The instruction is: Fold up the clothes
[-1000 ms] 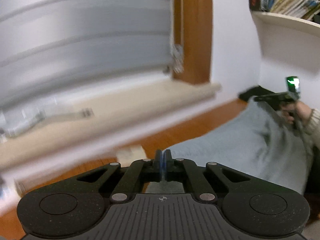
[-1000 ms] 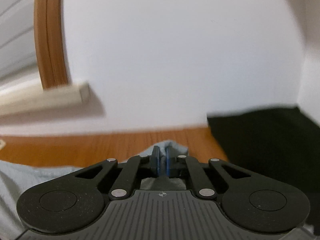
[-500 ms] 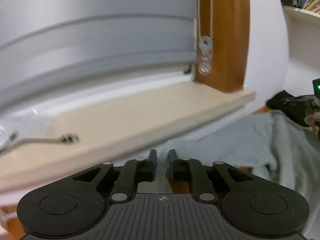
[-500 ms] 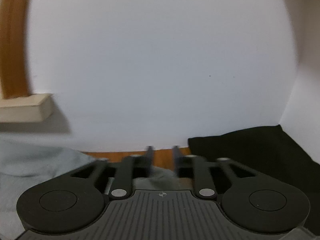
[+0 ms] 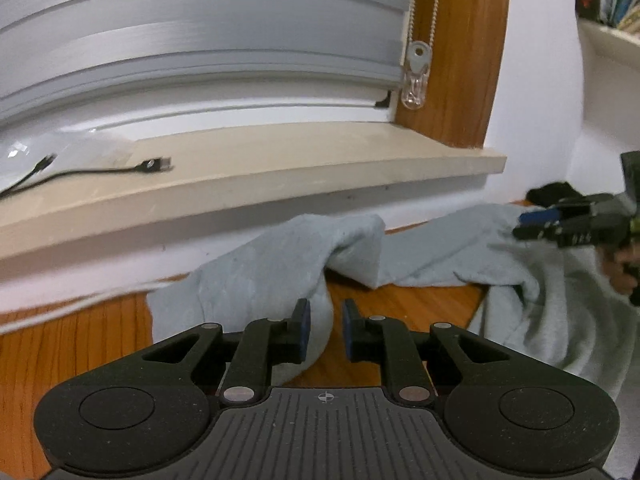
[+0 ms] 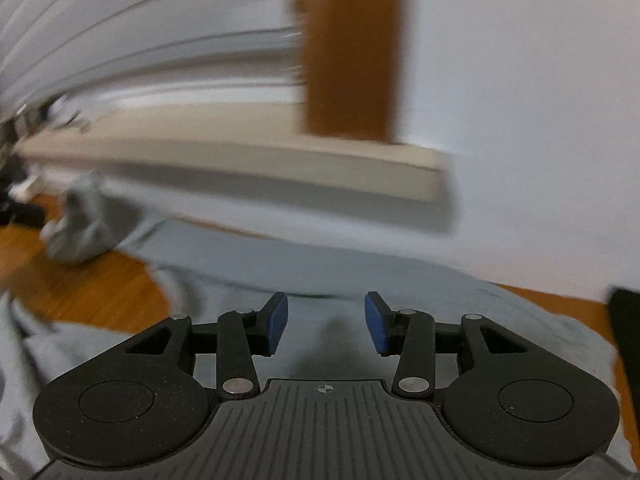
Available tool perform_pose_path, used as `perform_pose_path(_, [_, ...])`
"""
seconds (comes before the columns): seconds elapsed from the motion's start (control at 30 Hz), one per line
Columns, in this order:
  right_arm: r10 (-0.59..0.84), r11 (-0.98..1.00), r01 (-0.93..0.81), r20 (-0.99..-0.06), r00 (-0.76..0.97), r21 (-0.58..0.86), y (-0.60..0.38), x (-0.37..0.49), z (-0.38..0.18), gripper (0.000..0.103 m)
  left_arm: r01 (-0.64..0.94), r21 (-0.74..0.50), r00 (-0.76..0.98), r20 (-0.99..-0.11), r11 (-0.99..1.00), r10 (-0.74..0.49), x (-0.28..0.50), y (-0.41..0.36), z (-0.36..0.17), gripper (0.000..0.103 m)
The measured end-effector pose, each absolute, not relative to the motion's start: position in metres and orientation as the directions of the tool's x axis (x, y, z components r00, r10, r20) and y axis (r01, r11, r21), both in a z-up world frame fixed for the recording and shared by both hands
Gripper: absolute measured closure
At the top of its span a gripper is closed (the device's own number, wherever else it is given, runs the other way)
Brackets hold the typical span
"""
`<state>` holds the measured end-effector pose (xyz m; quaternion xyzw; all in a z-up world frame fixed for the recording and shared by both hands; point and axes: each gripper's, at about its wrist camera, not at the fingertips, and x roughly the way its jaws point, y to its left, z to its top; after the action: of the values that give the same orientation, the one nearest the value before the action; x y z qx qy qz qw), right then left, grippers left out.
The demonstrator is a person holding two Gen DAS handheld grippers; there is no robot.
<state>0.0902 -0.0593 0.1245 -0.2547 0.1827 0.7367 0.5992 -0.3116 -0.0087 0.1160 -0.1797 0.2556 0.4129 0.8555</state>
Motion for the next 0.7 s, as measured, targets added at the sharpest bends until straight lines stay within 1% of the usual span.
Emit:
perform_pose_path(0.23, [0.735,-0.32,-0.946,-0.642,-0.218,-0.044,-0.041,0.034,0.118,0.056,-0.78,-0.151,0.559,-0.606,0.608,0.567,-0.337,-0.034,0.107,0.085])
perform_pose_path(0.3, [0.726,-0.337,-0.941,-0.647,-0.233,-0.04,-0.038,0.018,0.114,0.056,-0.768,-0.157,0.569,-0.614,0.622,0.547,-0.346,-0.041,0.104,0.071])
perform_pose_path(0.33, [0.724,-0.343,-0.938,-0.648,-0.235,-0.043,-0.037,0.01,0.112,0.056,-0.761,-0.157,0.573,-0.617,0.629,0.54,-0.35,-0.044,0.102,0.062])
perform_pose_path(0.37, [0.725,-0.348,-0.936,-0.647,-0.234,-0.051,-0.037,0.002,0.111,0.056,-0.754,-0.154,0.578,-0.618,0.638,0.534,-0.354,-0.047,0.101,0.06])
perform_pose_path(0.5, [0.731,-0.356,-0.932,-0.64,-0.236,-0.063,-0.027,-0.029,0.11,0.056,-0.73,-0.164,0.595,-0.629,0.664,0.499,-0.366,-0.051,0.095,0.06])
perform_pose_path(0.6, [0.738,-0.395,-0.913,-0.627,-0.251,-0.099,-0.021,-0.057,0.114,0.054,-0.715,-0.168,0.603,-0.64,0.679,0.476,-0.375,-0.054,0.09,0.06])
perform_pose_path(0.67, [0.744,-0.423,-0.896,-0.616,-0.258,-0.136,-0.017,-0.077,0.116,0.047,-0.704,-0.174,0.608,-0.649,0.689,0.457,-0.38,-0.056,0.085,0.06])
perform_pose_path(0.7, [0.75,-0.434,-0.884,-0.614,-0.247,-0.174,-0.013,-0.088,0.115,0.046,-0.698,-0.177,0.611,-0.653,0.694,0.448,-0.382,-0.058,0.083,0.06])
